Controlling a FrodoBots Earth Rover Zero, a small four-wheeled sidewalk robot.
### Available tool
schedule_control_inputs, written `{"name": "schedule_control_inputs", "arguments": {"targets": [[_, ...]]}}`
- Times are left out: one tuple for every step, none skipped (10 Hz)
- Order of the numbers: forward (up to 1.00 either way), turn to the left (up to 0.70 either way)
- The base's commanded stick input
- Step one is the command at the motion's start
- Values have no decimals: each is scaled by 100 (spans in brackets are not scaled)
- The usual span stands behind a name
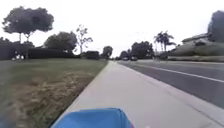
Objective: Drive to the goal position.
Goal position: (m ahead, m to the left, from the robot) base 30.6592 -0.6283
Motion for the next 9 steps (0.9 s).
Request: {"name": "schedule_control_inputs", "arguments": {"targets": [[100,0],[100,0],[100,0],[100,0],[100,0],[100,2],[100,17],[100,27],[100,27]]}}
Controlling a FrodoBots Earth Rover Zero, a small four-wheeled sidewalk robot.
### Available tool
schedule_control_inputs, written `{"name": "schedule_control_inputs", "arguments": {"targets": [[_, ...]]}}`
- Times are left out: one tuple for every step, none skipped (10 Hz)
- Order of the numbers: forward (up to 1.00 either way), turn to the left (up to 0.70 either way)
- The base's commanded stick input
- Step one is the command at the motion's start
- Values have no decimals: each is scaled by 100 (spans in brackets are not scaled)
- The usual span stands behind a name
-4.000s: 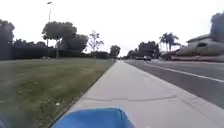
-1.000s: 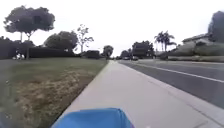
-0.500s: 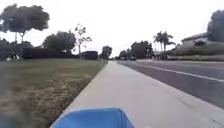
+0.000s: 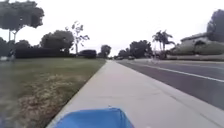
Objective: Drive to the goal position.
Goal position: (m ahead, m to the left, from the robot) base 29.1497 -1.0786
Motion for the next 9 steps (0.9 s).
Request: {"name": "schedule_control_inputs", "arguments": {"targets": [[100,0],[100,0],[100,0],[100,0],[100,0],[100,0],[100,0],[100,0],[100,0]]}}
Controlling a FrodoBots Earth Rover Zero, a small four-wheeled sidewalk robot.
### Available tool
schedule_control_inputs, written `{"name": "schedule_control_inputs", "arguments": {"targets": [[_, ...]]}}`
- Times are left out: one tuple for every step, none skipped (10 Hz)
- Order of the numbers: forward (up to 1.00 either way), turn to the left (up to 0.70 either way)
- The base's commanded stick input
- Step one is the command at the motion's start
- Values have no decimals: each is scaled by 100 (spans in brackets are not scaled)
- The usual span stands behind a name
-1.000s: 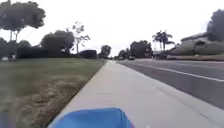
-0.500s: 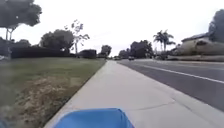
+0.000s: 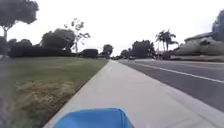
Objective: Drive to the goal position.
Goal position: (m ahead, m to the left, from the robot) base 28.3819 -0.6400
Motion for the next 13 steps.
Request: {"name": "schedule_control_inputs", "arguments": {"targets": [[100,0],[100,0],[100,0],[100,0],[100,0],[100,0],[100,0],[100,0],[100,6],[100,27],[100,27],[100,27],[100,27]]}}
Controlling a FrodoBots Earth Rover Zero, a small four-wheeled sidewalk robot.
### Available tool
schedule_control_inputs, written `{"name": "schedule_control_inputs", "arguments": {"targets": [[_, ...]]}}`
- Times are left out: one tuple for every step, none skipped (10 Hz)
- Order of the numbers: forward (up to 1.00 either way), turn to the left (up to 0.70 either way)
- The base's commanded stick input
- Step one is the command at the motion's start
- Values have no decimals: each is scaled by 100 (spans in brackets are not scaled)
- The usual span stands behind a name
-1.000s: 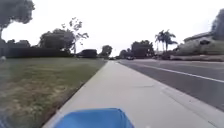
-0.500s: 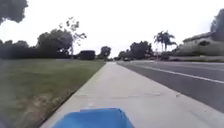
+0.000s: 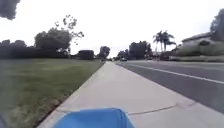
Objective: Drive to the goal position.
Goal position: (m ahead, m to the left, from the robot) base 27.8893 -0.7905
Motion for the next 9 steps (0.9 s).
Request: {"name": "schedule_control_inputs", "arguments": {"targets": [[100,27],[100,27],[100,21],[100,0],[100,0],[100,0],[100,0],[100,0],[100,0]]}}
